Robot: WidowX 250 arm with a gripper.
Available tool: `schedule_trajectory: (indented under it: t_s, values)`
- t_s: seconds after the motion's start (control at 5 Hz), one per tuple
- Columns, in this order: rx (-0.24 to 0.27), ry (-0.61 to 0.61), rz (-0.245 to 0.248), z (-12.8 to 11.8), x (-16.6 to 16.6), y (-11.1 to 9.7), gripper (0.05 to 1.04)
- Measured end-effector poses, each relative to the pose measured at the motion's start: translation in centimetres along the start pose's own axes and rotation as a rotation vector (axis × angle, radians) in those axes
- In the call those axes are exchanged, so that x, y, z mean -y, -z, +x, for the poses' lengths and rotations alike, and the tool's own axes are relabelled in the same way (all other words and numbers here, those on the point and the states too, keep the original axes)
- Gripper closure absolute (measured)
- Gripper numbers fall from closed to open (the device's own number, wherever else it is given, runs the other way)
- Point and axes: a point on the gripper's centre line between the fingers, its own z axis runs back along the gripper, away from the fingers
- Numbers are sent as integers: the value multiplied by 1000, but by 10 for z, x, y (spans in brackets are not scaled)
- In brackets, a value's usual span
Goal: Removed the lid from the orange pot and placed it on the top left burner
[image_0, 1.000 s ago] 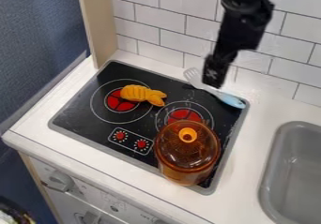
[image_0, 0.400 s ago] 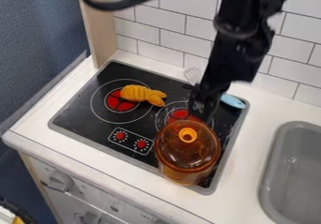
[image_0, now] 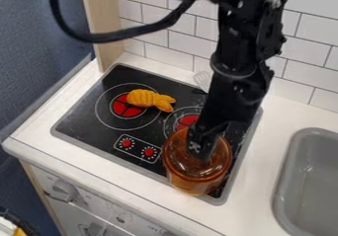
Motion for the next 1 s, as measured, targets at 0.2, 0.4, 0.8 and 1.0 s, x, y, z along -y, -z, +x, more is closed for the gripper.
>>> schedule_trajectory:
  t_s: [0.2, 0.4, 0.8, 1.0]
  values:
    - [-2, 15, -1, -4, -2, 11, 82]
    - [13, -2, -2, -11, -6, 19, 82]
    - [8, 14, -22, -16, -7, 30, 111]
    - [6, 18, -18, -16, -10, 34, 395]
